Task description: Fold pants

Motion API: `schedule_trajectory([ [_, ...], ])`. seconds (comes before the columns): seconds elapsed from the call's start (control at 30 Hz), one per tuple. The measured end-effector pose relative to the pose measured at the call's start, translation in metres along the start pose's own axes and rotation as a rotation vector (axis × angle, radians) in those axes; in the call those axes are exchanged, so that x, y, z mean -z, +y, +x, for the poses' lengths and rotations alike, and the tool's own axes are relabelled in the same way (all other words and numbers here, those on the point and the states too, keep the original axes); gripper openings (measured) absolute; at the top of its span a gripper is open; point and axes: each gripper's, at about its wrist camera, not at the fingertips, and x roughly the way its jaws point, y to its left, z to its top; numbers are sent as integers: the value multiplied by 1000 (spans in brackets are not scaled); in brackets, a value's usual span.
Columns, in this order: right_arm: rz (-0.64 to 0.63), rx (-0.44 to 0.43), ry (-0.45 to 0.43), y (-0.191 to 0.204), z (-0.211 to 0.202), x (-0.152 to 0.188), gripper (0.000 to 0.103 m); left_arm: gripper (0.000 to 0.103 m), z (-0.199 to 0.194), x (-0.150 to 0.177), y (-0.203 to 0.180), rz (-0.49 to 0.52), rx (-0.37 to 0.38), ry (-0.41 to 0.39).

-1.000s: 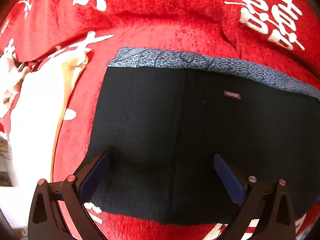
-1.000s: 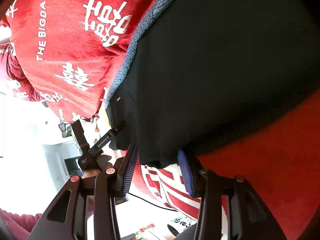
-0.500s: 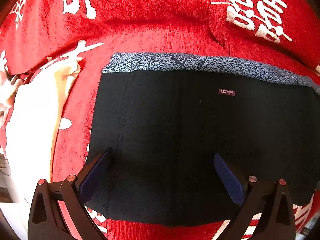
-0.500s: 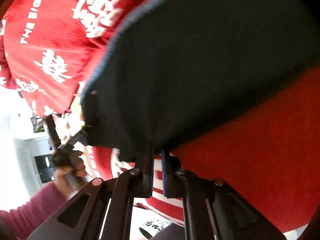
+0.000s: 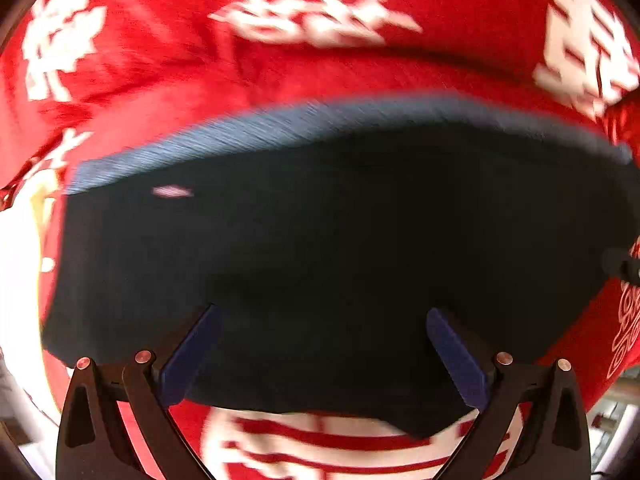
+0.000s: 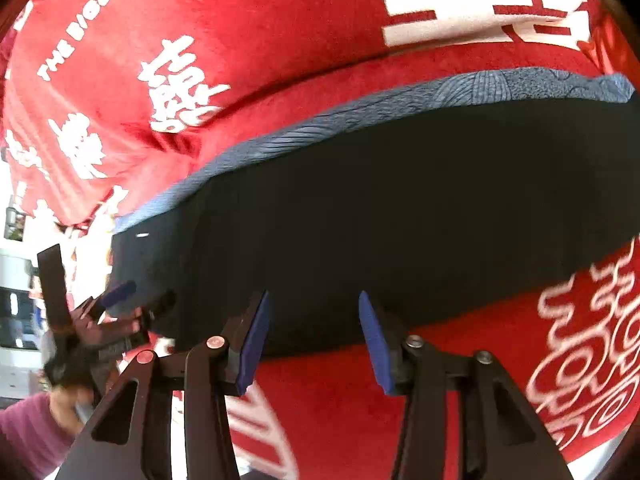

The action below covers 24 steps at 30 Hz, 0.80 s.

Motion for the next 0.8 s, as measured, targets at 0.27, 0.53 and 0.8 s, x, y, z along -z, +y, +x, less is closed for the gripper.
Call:
schedule_trajectory([
  [0.27,6,-51,62,-21,-5,20,46,103,-8,0,5,-2,-30,19],
  [0.53,-44,-18,-88,-15,2,-79,46,103,-4,-95,-17,-72,-64,-110],
  [0.8,-111,103,-51,-17,45,-110,45,103,41,-119,-6,-203,-71,-46],
])
